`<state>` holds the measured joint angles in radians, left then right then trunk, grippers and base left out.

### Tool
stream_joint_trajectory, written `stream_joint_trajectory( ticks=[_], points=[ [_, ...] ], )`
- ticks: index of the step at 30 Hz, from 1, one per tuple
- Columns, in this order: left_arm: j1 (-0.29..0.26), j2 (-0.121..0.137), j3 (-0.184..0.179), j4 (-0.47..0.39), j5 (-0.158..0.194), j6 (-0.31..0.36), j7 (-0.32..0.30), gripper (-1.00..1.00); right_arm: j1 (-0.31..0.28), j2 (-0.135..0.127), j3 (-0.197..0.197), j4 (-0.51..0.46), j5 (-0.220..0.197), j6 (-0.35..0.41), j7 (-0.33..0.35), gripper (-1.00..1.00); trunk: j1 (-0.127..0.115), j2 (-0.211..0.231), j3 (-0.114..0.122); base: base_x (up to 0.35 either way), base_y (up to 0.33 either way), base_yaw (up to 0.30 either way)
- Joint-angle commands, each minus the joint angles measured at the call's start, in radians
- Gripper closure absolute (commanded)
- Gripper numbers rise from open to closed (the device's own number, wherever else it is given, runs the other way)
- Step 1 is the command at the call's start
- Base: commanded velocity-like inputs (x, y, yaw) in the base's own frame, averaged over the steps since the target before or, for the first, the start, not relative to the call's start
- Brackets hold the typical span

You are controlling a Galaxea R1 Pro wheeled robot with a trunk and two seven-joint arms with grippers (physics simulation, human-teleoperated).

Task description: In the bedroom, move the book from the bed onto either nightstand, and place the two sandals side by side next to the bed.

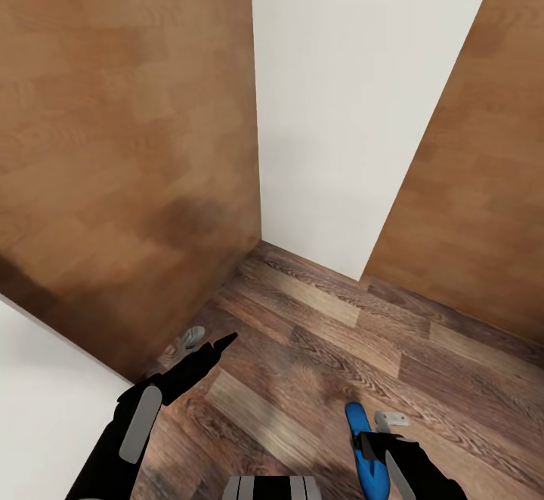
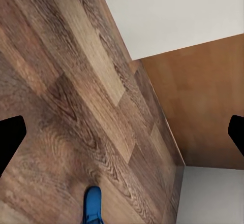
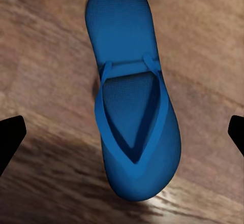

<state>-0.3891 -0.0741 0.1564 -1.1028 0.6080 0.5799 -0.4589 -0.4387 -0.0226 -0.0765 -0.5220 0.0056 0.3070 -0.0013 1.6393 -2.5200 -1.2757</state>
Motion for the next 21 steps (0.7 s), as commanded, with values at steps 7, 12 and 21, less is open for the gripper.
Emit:
stream_joint_trajectory(
  ticks=[7,12,21],
  points=[
    [-0.001,0.001,0.004,0.0,0.004,0.007,0.0,-1.0,0.0,0.001,-0.002,-0.001,0.001,0.006,0.0,-1.0,0.003,-0.002,-0.024,0.0,0.0,0.0],
    [-0.001,0.0,0.003,0.0,0.003,0.005,-0.001,-1.0,0.0,0.002,-0.002,-0.001,0.001,0.006,0.0,-1.0,0.005,-0.003,-0.043,0.0,0.0,0.0],
    [-0.001,0.0,-0.004,-0.001,0.003,0.006,-0.001,-1.0,0.0,0.002,-0.002,-0.001,0.001,0.005,0.0,-1.0,0.009,-0.005,-0.078,0.0,0.0,0.0]
  ],
)
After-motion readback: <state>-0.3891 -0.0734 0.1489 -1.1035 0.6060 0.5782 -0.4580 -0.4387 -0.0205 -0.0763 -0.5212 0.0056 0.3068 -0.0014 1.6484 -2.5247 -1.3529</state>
